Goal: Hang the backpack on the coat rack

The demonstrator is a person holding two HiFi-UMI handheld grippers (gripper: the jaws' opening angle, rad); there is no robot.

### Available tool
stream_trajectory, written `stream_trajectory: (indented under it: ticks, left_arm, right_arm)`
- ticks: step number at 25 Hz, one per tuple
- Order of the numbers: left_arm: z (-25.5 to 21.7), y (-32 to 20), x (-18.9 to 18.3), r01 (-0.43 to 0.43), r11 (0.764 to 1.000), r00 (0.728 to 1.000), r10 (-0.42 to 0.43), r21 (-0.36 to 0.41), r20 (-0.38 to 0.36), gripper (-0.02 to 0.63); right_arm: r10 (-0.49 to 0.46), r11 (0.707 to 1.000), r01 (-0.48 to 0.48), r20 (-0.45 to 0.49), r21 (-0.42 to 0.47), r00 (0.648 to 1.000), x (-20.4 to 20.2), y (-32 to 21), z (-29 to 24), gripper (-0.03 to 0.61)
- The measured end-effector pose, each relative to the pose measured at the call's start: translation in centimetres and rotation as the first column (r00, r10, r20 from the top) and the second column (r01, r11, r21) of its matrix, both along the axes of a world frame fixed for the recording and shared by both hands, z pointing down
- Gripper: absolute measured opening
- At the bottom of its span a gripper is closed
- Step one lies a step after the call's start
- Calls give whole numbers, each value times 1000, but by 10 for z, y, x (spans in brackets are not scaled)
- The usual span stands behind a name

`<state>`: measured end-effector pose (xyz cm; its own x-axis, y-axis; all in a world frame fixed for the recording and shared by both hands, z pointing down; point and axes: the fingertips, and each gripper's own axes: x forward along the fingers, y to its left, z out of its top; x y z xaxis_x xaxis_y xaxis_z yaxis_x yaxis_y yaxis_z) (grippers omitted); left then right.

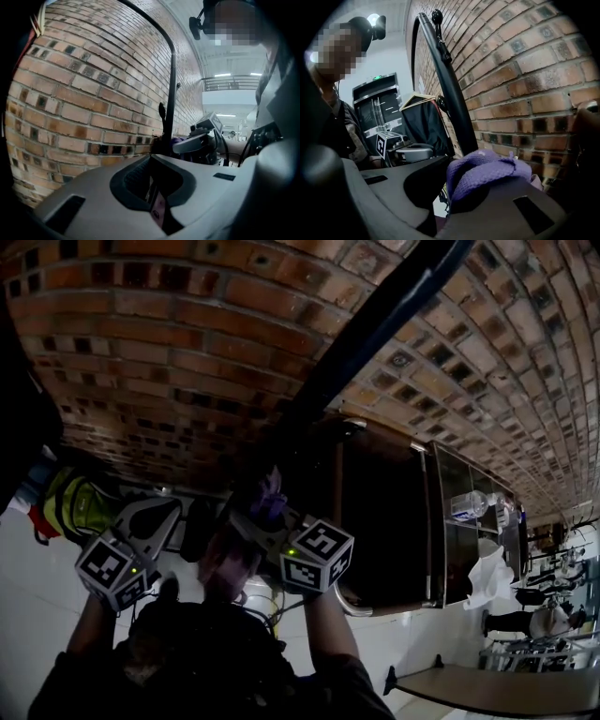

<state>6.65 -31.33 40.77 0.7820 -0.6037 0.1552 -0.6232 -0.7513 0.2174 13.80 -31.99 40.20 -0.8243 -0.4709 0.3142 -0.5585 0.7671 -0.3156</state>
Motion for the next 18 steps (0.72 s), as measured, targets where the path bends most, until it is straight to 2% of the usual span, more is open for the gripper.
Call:
stream_trajectory:
  ticks: [9,18]
  left_arm:
    - [9,-12,-13,68,998,998,-67,-15,16,34]
    - [14,-7,2,35,999,999,-35,-24,25,34]
  right_arm:
    - [-47,996,42,-72,-75,996,-12,6,52,2]
    - [-94,993,84,-123,-88,988,-16,9,64,2]
